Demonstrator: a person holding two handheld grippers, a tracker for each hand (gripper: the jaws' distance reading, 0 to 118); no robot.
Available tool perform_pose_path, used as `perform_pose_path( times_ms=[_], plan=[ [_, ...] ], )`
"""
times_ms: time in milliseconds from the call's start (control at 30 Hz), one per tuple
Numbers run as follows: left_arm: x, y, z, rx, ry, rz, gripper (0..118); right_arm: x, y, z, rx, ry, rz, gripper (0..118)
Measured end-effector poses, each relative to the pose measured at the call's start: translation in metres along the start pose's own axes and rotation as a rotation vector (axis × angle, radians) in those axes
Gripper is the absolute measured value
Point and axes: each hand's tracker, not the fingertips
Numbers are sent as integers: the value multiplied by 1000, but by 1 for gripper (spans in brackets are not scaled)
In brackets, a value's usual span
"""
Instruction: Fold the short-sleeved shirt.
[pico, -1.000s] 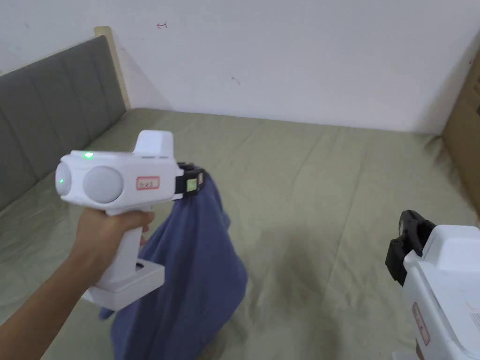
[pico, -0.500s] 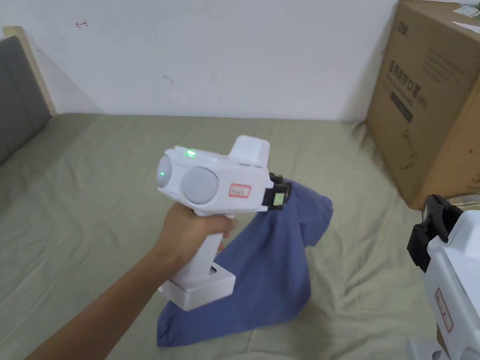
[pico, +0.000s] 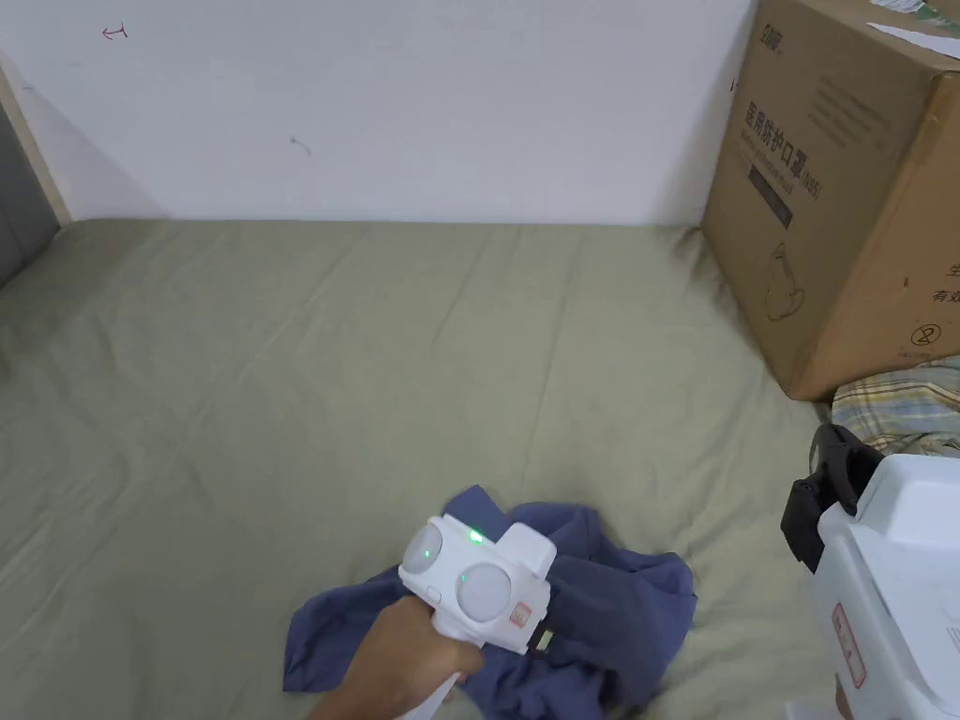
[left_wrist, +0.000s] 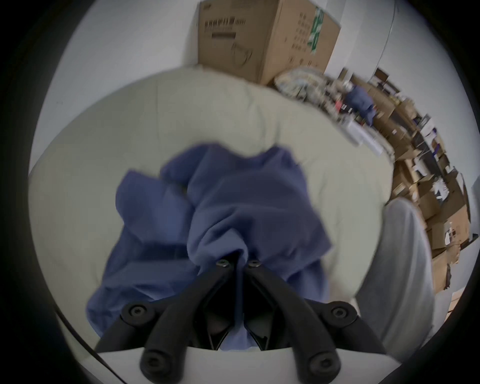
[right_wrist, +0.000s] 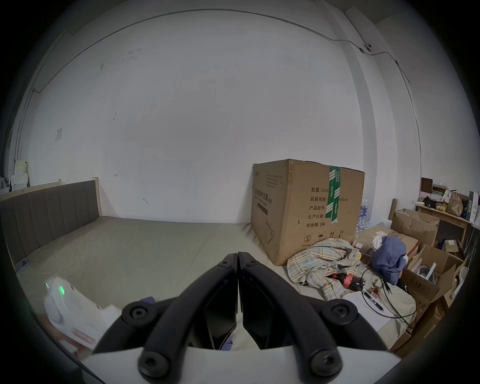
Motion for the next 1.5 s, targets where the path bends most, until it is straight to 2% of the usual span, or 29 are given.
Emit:
perform_pose_path(
  times_ms=[100, 167, 233, 267, 333, 400, 433, 667, 800, 933, 1067, 1100, 1167, 1200, 1233, 1267, 1300, 1367, 1400, 1500],
  plan=[
    [-5, -23, -31, -15, 47, 11, 3, -2, -3, -1, -15, 10, -9, 0],
    [-5, -25, -21, 61, 46, 76, 15, -2, -5, 1, -24, 13, 0, 0],
    [-2, -24, 0, 94, 36, 96, 20, -2, -5, 2, -24, 12, 4, 0],
    [-3, -25, 7, 129, 29, 105, 26, -2, -4, 3, -24, 11, 7, 0],
    [-4, -26, 27, 188, 56, 140, 69, -2, -2, 4, -19, 6, 7, 0],
    [-4, -26, 52, 266, 108, 184, 102, -1, 2, 5, -11, 3, 6, 0],
    [-5, -26, 66, 329, 128, 184, 106, -2, 4, 6, -6, 2, 7, 0],
    [-19, -27, 168, 698, 289, 145, 106, -8, 18, 11, 31, 1, 6, 0],
    [-35, -28, 204, 811, 371, 141, 106, -13, 25, 12, 50, 11, 3, 0],
    [-49, -33, 226, 873, 468, 199, 106, -19, 30, 13, 67, 25, 4, 0],
    [-62, -44, 231, 935, 580, 218, 102, -24, 32, 14, 77, 38, 2, 0],
    [-64, -46, 230, 946, 600, 224, 94, -25, 33, 15, 79, 39, 3, 0],
    [-67, -51, 231, 950, 613, 212, 67, -27, 33, 15, 82, 46, 7, 0],
    [-69, -54, 231, 958, 619, 215, 67, -28, 33, 16, 83, 47, 9, 0],
    [-71, -55, 231, 963, 620, 223, 61, -29, 33, 16, 84, 49, 10, 0],
    [-72, -56, 231, 961, 620, 236, 50, -29, 33, 16, 84, 51, 10, 0],
    [-75, -57, 230, 963, 618, 243, 31, -30, 33, 16, 84, 52, 10, 0],
    [-79, -58, 230, 973, 604, 276, 8, -30, 33, 16, 82, 56, 7, 0],
    [-80, -59, 231, 970, 587, 290, 0, -31, 33, 16, 82, 57, 7, 0],
    [-81, -59, 232, 967, 580, 302, 0, -31, 34, 17, 83, 58, 11, 0]
  ],
)
